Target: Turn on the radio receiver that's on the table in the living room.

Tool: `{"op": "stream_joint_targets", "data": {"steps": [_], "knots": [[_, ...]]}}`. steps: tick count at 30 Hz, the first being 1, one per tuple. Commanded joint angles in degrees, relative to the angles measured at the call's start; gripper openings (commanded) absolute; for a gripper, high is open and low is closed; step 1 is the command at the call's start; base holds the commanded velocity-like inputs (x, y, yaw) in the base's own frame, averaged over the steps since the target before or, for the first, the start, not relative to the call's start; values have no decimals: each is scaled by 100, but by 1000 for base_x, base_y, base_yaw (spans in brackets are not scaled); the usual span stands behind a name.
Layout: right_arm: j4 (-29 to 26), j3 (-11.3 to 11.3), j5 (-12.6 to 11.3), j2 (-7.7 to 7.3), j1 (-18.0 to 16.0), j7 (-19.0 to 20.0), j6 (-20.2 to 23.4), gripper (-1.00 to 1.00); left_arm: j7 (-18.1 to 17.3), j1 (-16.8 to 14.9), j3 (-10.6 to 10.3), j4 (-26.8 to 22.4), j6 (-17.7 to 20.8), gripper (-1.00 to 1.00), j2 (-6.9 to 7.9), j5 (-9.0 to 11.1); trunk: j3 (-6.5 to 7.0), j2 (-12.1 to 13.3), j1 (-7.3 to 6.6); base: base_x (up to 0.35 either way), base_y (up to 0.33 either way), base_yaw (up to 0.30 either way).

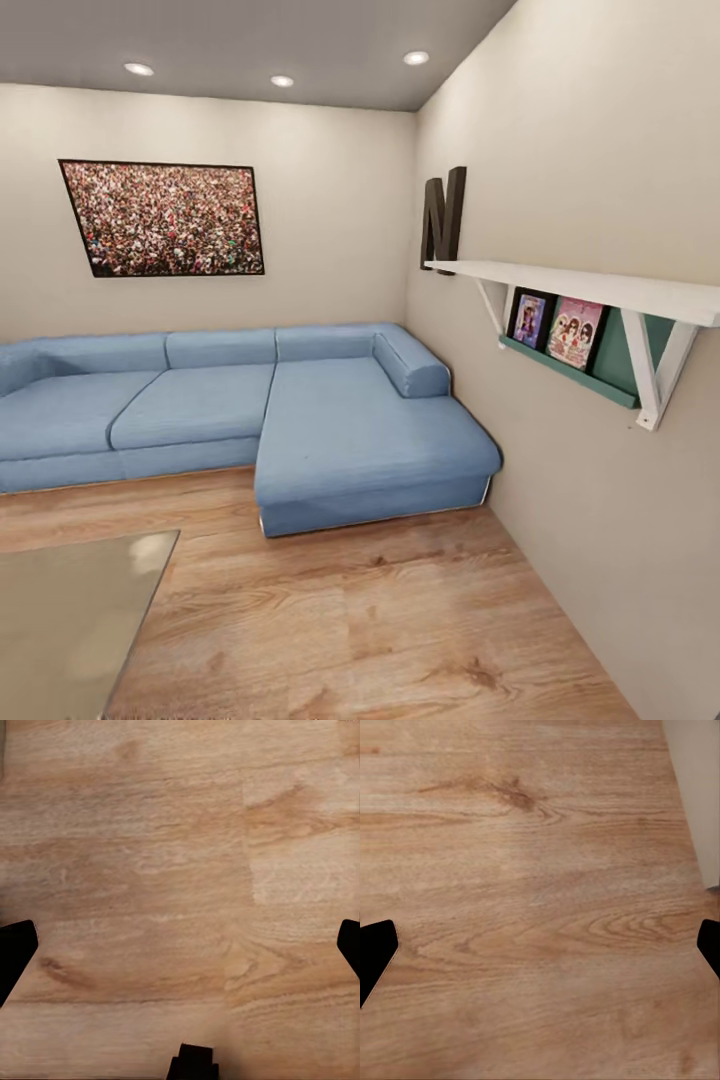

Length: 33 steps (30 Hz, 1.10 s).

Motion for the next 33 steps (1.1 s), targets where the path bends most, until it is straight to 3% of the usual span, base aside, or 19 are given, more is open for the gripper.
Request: {"op": "stream_joint_targets", "data": {"steps": [1,33], "knots": [[0,0,0,2,0,-1,0,100,0,0,-5,0,-4,100,-4,1,0,0,0,0,0,266],[0,0,0,-1,0,-20,-1,100,3,0,-3,9,-7,100,-13,1,0,0,0,0,0,285]]}}
